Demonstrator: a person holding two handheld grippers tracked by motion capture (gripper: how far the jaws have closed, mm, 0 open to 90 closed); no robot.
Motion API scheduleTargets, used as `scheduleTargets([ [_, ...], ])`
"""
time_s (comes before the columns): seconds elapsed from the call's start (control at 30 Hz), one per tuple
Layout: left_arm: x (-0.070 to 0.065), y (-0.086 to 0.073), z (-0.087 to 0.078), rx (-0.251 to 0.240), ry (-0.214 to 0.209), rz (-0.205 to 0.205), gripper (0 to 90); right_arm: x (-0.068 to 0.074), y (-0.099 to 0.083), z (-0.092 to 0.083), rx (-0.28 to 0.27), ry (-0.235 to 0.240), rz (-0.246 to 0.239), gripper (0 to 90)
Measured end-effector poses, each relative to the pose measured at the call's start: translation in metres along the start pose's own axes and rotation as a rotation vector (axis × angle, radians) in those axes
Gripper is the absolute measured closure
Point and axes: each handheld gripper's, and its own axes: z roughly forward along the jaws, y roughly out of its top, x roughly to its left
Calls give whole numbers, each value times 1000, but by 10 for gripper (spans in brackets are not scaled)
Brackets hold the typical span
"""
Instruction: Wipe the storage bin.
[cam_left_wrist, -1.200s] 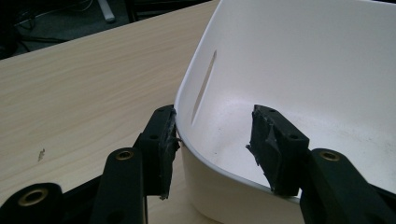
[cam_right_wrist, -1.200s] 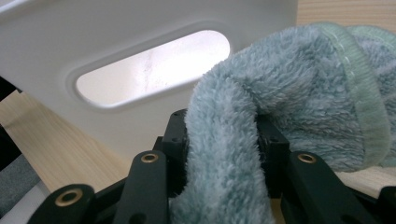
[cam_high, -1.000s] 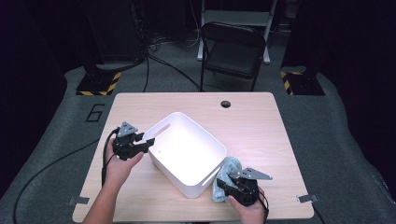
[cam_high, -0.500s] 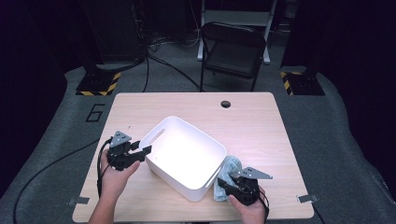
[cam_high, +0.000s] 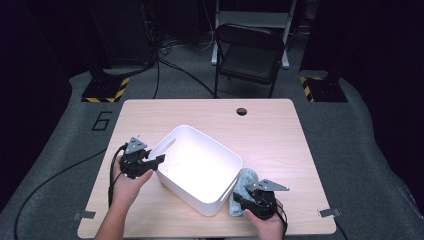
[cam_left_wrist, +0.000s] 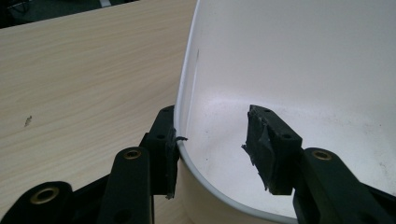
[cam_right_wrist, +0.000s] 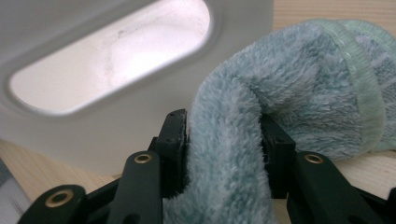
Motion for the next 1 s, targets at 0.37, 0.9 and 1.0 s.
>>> scheduleTargets([
  [0.37,-4,-6,-10,8,12,-16,583,4,-7,0,49,-80,-50,517],
  [0.9,-5,-9,-2,-13,42,-5,703,-6,-4,12,37,-52,-64,667],
  [1.0,-4,-9,-4,-16,47,-20,749,-6,-3,11,36,-42,-54,667],
])
